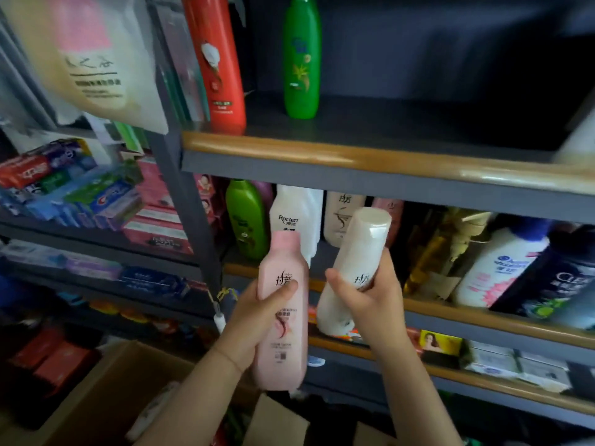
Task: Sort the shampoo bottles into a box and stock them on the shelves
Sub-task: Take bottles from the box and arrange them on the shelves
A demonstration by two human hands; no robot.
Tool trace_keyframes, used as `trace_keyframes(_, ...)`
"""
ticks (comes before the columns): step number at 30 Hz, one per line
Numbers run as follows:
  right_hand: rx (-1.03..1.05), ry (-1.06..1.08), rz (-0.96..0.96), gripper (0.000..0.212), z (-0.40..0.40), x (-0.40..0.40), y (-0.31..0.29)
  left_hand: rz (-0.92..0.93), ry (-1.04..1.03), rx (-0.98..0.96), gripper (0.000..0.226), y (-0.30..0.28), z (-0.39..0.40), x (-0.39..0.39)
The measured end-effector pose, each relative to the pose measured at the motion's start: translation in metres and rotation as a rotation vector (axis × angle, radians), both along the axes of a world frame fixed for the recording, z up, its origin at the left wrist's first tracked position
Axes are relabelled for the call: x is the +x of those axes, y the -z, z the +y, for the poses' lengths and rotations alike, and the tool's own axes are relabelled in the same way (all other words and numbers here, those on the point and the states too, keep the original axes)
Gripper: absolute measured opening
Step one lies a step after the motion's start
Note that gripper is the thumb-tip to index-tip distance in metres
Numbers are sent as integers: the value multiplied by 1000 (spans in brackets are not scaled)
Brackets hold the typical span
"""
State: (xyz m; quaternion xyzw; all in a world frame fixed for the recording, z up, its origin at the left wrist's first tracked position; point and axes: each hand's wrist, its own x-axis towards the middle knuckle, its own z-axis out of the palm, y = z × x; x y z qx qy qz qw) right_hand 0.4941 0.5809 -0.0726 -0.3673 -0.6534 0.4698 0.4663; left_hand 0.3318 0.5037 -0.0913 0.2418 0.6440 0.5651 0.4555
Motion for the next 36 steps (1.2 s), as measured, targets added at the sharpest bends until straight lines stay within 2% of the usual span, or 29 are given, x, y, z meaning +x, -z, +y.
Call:
trace_keyframes(6,177,176,48,55,23,1,-12,32,32,11,28,-7,21,6)
trace_keyframes(14,77,322,-78,52,61,-6,3,16,64,27,29,-9,27,9)
trace_keyframes(18,-3,426,-37,58,81,-7,5,9,86,32,33,-7,26,10)
trace_keyframes(25,61,556,-100,69,109,-22,5,15,102,31,29,-3,23,15)
trace_keyframes(29,7,597,-129,73,122,-26,9,14,102,47,28,0,21,13)
trace_keyframes(36,119,635,-153,75,117,-25,17,18,104,57,28,4,22,11)
